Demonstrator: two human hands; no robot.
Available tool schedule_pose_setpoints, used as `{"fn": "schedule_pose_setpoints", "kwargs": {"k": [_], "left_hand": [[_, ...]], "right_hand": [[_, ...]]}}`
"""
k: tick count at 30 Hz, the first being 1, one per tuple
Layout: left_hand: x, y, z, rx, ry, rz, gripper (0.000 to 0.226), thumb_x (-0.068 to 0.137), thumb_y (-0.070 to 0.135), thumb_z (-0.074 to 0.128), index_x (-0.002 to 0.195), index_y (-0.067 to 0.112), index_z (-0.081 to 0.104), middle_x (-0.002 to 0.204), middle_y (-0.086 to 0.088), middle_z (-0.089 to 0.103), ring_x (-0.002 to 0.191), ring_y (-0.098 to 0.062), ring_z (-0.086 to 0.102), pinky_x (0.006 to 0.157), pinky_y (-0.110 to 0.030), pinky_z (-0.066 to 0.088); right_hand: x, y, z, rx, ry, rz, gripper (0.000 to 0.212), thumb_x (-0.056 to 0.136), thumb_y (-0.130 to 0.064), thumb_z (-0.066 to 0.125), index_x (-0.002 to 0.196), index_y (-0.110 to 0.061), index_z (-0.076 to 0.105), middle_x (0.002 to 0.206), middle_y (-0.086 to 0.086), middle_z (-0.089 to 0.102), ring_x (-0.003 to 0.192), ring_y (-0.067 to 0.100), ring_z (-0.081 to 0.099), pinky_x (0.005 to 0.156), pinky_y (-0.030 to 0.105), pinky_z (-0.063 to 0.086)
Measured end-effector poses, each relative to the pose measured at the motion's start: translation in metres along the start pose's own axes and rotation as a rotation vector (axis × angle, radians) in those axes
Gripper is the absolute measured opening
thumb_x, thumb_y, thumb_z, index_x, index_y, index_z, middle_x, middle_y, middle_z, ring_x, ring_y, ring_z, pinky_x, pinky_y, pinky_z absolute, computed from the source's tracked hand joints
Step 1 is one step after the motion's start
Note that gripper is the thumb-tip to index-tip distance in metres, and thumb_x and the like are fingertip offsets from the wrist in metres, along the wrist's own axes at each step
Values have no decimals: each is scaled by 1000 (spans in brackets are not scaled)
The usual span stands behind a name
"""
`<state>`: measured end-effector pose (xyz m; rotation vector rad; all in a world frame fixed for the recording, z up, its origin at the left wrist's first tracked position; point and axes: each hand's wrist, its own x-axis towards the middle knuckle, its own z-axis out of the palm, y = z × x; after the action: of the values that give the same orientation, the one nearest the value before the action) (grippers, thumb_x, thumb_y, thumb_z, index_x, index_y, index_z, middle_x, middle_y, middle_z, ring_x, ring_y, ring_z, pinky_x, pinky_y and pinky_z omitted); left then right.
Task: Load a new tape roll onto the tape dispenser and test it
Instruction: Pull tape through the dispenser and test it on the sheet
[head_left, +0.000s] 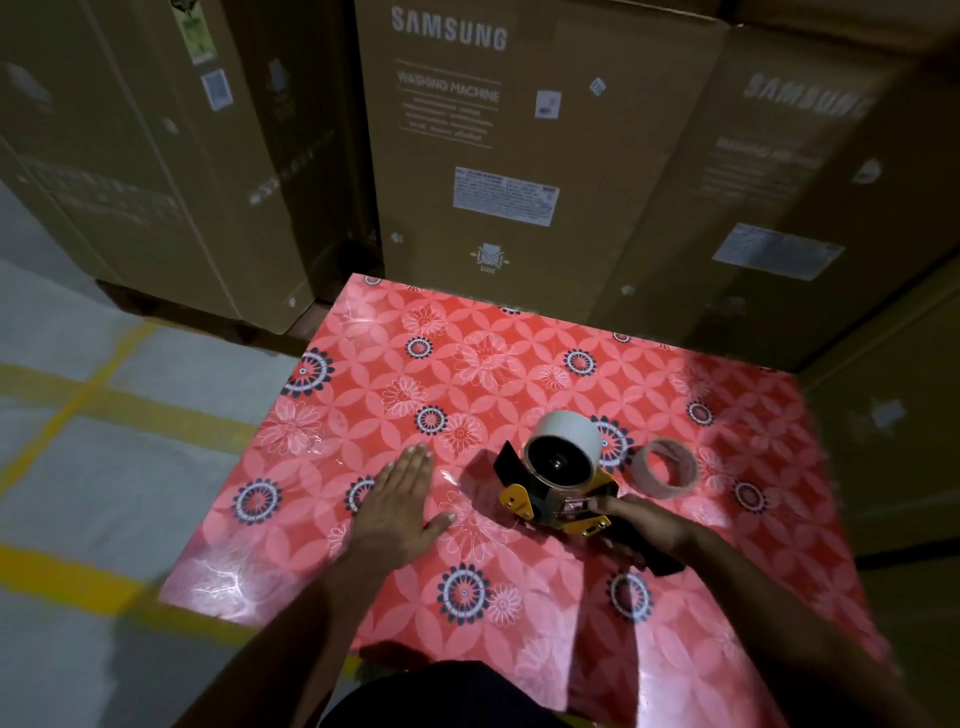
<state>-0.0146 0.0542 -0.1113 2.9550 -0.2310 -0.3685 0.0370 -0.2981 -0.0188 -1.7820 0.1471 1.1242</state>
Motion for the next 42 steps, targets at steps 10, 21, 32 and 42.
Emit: {"fn": "schedule_pose_setpoints", "kwargs": {"k": [10,21,32,42], "left_hand": [[-12,28,6,-1,-38,25,90,95,75,7,156,13,-16,164,-8,-19,152,-24,-18,125,-44,-3],[-20,64,10,55,-66,111,89,95,75,9,154,12,-13,164,-12,-17,150,-27,-19,118,-43,-16],[-12,84,12,68,-89,167,93,95,77,10,158,10,-7,165,-12,-13,150,-25,-19,116,-43,-19],[-4,18,-7,38,-105,-23,119,79,93,19,155,10,-19,161,-14,-24,150,-29,-21,122,-43,-10]], "right_hand": [[-12,0,-3,7,-6,-16,89,64,-67,80,99,12,64,50,6,42,39,16,31,43,27,23],[-27,-7,-10,-17,-43,-35,53,100,-39,55,112,12,64,45,-4,60,34,5,51,38,16,40],[-34,12,-27,-94,34,1,90,76,-63,70,116,17,60,51,5,44,38,17,35,38,25,29],[-37,10,-6,-567,413,-232,84,83,-83,44,151,-42,16,122,-9,59,96,14,65,82,36,53]]}}
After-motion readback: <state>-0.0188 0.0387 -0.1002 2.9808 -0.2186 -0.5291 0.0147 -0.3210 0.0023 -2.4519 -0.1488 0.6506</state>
